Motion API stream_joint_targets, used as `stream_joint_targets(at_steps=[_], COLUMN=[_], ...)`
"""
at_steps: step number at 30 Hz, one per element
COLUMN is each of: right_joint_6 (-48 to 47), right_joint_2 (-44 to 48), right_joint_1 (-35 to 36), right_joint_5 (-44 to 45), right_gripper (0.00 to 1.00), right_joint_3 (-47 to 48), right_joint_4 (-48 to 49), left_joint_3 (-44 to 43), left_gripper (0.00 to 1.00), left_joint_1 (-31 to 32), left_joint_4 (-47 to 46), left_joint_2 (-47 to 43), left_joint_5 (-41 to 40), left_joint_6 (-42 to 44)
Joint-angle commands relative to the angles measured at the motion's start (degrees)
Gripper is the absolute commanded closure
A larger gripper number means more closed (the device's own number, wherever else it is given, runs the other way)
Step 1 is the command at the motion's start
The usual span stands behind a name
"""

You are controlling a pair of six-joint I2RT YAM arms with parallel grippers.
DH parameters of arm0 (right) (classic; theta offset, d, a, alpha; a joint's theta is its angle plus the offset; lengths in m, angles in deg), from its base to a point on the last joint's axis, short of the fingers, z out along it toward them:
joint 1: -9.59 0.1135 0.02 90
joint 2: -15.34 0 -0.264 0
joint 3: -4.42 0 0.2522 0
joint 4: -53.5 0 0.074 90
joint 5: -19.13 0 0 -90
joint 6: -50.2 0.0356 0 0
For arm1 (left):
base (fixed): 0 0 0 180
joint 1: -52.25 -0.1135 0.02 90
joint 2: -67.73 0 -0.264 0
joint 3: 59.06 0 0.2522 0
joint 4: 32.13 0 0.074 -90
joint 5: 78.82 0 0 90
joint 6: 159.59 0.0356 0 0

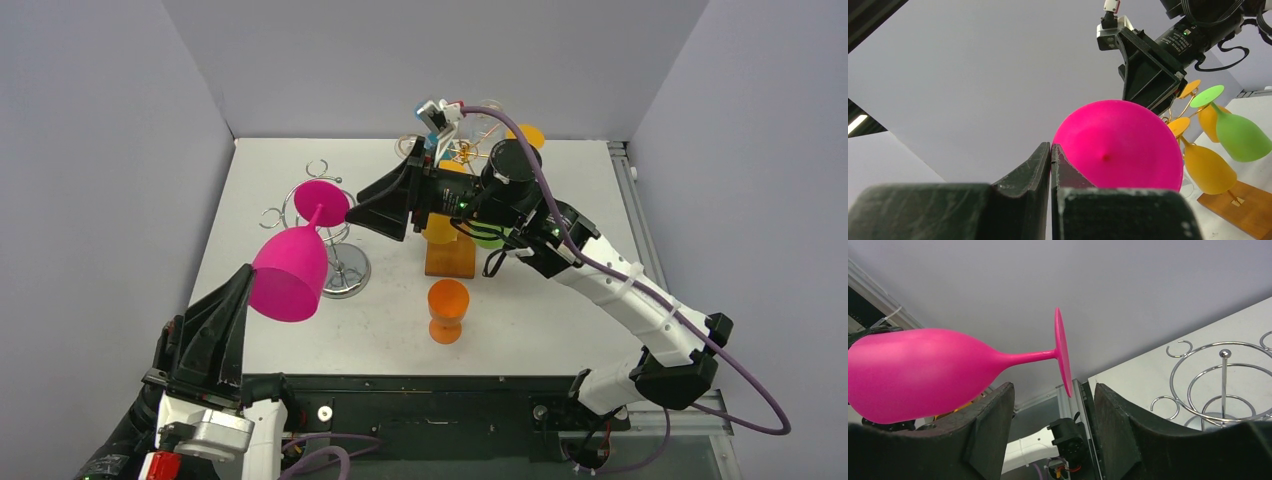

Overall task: Place the wine glass upside down on the wine glass rack
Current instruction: Turn the wine glass upside down at the wine rack.

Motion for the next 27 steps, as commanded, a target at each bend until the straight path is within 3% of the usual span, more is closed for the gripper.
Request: stream_joint_targets(at_steps=[1,9,14,15,16,19,20,21,23,27], right_joint_6=[1.0,0.6,-1.1,-2.6,-4.3,-12.6,-16.6,-20.1,-27.3,-37.7], right_joint_2=[-1.2,-3.2,-3.7,-3.4,-3.0,-2.2,-2.1,-2.1,-1.9,-0.4], right_joint_1=[0.7,1.4,1.3,1.4,1.2,0.6,0.3,0.1,-0.3,-0.2], right_joint_5=[-1.8,-0.7,-0.8,-0.4,0.3,3.9,6.2,8.8,15.2,27.0], right_gripper=[0.46,0.61,0.97,1.00,1.00,1.00,1.00,1.00,1.00,1.00], right_joint_3=[1.1,1.2,2.9,3.4,3.8,6.7,8.4,10.2,13.4,15.1], right_joint_4=[4.4,4.1,3.2,1.8,0.2,-7.9,-12.0,-15.6,-22.5,-25.8], left_joint_3=[-0.3,0.1,0.4,0.4,0.1,-1.1,-1.6,-1.8,-1.9,-4.2], left_gripper=[1.00,1.00,1.00,1.00,0.88,0.37,0.08,0.02,0.04,0.04], left_joint_1=[0.3,0.3,0.5,0.5,0.5,0.5,0.4,0.5,0.5,0.4], left_joint_4=[-3.4,-4.1,-3.2,-2.4,-1.3,4.3,6.3,7.8,10.4,15.1], left_joint_2=[1.9,2.0,2.2,2.4,2.6,3.5,3.8,4.0,4.2,4.8], left_joint_5=[0.4,0.1,0.5,0.8,1.3,4.0,4.7,5.3,6.2,7.0], left_joint_6=[-3.8,-5.9,-7.4,-7.4,-7.2,-5.1,-4.3,-3.9,-2.7,-3.3])
